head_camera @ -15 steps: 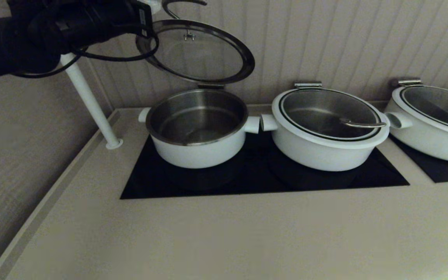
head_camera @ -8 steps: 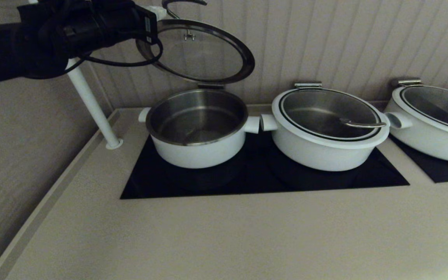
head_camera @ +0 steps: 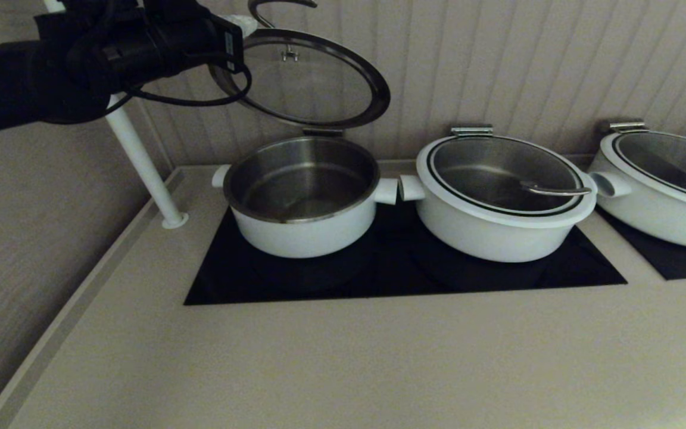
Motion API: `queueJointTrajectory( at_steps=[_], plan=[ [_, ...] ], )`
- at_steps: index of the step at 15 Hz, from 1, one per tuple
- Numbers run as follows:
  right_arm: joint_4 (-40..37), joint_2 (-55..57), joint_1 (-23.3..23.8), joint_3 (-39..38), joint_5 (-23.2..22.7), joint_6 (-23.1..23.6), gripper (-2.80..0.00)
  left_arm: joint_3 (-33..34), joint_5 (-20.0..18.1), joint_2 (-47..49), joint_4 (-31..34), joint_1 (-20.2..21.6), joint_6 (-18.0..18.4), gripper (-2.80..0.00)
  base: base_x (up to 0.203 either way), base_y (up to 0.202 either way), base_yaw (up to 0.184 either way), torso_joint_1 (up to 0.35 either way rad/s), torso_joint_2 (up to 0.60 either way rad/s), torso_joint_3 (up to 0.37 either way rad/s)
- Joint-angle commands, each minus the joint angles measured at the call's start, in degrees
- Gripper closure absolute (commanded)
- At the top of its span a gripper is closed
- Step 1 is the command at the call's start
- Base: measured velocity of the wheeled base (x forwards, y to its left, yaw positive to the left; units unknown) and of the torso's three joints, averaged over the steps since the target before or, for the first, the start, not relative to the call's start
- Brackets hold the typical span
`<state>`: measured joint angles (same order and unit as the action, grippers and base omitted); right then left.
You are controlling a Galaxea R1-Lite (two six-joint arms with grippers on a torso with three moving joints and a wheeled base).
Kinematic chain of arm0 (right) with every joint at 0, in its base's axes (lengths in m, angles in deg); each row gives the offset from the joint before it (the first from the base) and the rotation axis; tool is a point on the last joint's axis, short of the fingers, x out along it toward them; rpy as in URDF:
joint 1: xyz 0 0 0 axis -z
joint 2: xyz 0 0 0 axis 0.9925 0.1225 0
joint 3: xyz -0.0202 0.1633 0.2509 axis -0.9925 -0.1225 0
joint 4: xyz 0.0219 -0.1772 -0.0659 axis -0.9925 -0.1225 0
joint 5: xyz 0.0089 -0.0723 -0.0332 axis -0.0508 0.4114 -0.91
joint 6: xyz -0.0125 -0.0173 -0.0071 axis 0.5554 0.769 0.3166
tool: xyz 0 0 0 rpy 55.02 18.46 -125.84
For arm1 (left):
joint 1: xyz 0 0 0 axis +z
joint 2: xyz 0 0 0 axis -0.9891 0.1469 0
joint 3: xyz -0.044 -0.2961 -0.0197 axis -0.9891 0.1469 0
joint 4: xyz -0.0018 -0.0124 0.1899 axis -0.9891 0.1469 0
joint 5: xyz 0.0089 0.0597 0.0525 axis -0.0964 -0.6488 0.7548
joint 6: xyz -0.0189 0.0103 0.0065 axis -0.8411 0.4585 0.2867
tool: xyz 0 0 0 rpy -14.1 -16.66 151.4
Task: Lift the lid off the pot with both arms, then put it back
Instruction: Open the pot lid completely
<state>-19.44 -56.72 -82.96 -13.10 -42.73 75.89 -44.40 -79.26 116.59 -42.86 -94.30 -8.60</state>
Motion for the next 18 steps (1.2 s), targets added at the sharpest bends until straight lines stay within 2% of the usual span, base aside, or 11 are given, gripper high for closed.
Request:
queueJointTrajectory(
  at_steps=[1,8,15,18],
  plan=[
    [0.03,0.06,0.0,0.0,-0.01,0.08,0.0,0.01,-0.06,0.04,0.03,0.01,0.07,0.0,0.0,0.0,0.0,0.0,0.0,0.0],
    [0.03,0.15,0.0,0.0,-0.01,0.08,0.0,0.57,-0.02,-1.11,0.49,0.01,0.07,0.0,0.0,0.0,0.0,0.0,0.0,0.0],
    [0.03,0.06,0.0,0.0,-0.01,0.08,0.0,11.2,-0.02,-7.45,-0.06,0.01,2.0,0.0,0.0,0.0,0.0,0.0,0.0,0.0],
    [0.03,0.14,0.0,0.0,-0.01,0.0,0.0,11.6,-0.08,-7.74,-0.48,0.01,2.0,0.0,0.0,0.0,0.0,0.0,0.0,0.0]
  ],
)
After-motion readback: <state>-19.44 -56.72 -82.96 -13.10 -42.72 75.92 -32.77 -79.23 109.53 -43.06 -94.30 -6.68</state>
